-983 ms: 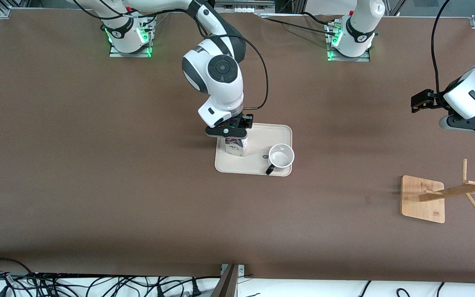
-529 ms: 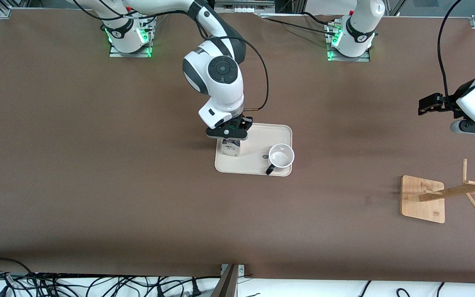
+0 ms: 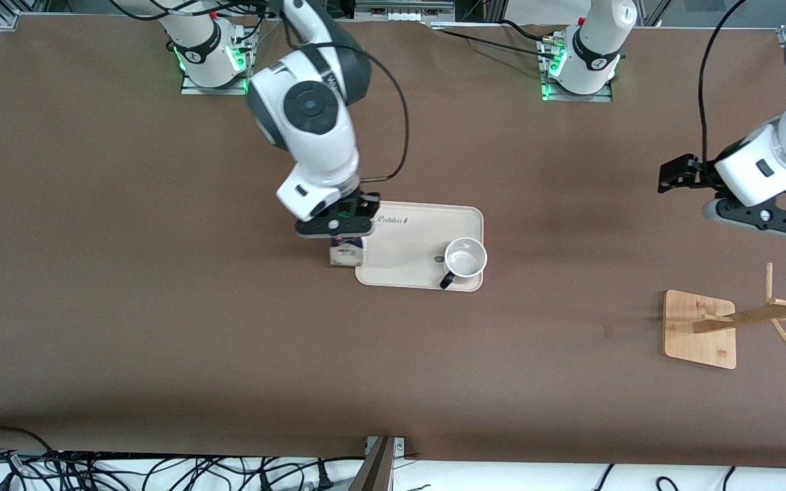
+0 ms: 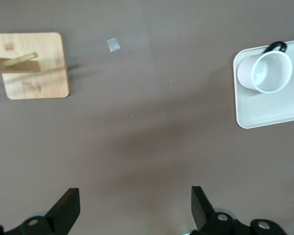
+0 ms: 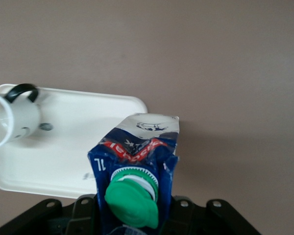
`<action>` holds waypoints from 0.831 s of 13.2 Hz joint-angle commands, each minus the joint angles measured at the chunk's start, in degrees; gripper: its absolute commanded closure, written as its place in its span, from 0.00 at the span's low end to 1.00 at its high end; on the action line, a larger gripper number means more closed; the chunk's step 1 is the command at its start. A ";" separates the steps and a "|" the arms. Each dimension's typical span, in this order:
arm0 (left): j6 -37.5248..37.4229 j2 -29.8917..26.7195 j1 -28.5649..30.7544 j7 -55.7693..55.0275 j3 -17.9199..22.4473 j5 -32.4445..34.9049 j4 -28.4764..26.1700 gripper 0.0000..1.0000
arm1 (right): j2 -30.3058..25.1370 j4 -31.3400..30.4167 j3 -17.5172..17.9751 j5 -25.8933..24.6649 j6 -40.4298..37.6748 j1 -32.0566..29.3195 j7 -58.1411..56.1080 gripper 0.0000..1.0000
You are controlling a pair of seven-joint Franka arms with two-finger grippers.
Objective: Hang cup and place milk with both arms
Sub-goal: 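Carry the carton off the tray while the left gripper reaches the mug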
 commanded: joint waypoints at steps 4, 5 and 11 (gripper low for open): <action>-0.63 1.45 -0.91 0.55 -1.45 -0.54 3.80 0.00 | -11.70 -18.38 -4.79 7.80 1.61 -14.93 -30.48 0.63; -0.45 2.32 -1.43 0.20 -2.42 -0.19 3.80 0.00 | -12.22 -20.75 -7.52 7.88 2.13 -14.94 -34.53 0.62; 1.04 8.47 -7.23 -6.04 -2.78 0.51 9.51 0.00 | -14.78 -32.98 -11.85 7.97 11.98 -14.94 -38.97 0.57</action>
